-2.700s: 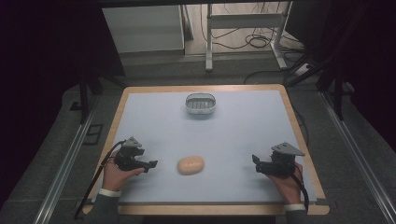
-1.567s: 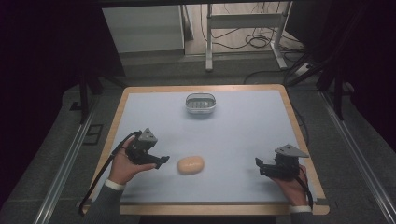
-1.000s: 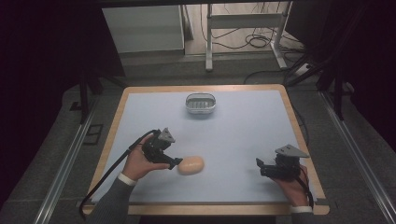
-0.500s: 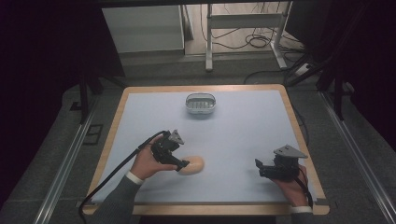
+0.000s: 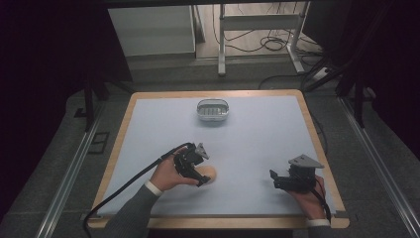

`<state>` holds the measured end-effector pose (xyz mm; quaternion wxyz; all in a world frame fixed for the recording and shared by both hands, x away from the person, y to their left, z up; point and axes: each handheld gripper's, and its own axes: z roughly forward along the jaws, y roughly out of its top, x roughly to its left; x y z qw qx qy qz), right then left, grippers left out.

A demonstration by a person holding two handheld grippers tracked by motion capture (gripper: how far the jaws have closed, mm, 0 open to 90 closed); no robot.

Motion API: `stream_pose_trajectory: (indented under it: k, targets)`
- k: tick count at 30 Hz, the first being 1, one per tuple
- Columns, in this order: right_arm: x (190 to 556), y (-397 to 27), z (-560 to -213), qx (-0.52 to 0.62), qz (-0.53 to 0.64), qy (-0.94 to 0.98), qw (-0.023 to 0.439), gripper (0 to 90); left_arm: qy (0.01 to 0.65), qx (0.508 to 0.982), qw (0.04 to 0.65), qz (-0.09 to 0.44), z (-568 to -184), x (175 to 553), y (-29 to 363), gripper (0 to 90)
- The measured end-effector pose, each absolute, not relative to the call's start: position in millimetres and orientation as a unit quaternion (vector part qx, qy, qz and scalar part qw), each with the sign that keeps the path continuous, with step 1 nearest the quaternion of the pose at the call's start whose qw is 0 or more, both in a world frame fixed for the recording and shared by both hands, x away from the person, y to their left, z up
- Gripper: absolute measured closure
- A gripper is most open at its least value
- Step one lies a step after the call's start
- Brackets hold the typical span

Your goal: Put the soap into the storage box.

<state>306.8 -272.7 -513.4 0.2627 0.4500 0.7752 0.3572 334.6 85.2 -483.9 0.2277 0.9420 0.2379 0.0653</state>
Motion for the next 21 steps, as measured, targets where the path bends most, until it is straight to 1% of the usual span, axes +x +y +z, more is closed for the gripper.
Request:
stream_pose_trajectory:
  k: [11, 15, 21]
  targets:
    - [306, -273, -512, 0.449, 0.359, 0.774, 0.266, 5.6, 0.231, 0.95, 0.204, 0.055, -496, 335, 80, 21.4]
    - [306, -273, -513, 0.45, 0.357, 0.774, 0.265, 5.7, 0.234, 0.951, 0.192, 0.062, -500, 337, 79, 24.6]
    - [306, -274, -513, 0.452, 0.356, 0.774, 0.266, 5.6, 0.23, 0.954, 0.184, 0.055, -504, 339, 77, 27.3]
